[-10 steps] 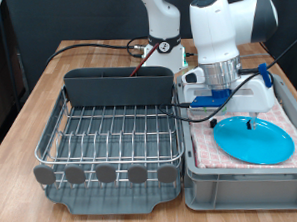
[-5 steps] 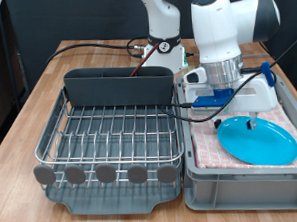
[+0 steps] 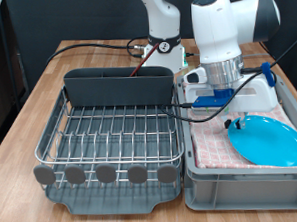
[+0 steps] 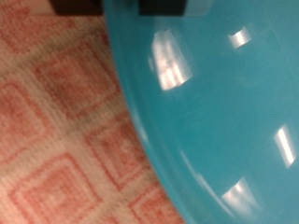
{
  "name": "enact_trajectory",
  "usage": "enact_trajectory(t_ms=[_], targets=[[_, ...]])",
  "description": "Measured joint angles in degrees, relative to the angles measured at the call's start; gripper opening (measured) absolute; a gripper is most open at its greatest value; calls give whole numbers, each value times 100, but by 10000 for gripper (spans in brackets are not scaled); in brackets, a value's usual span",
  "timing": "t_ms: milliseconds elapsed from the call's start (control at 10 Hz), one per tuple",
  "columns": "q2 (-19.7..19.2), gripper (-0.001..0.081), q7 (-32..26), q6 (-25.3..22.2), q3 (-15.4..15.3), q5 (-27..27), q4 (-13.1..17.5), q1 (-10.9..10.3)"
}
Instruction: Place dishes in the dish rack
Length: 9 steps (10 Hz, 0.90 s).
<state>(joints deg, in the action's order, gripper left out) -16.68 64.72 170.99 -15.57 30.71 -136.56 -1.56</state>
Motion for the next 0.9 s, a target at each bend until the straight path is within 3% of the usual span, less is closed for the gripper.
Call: enact_trajectory(t_ms=[100,200,500,600,800,900], targets=[[-16,38,-169,66,-134,132,-13,112],[-31,38,-287,98,-246,205,-13,220],[-35,34,-222,90,-211,160,-9,194],[-13,34,194,-117,73,-233,27,-31],[173,34,1732,-1187,909,-1583,303,-710],[314,34,2191,-1705,1088,-1957,443,-840]])
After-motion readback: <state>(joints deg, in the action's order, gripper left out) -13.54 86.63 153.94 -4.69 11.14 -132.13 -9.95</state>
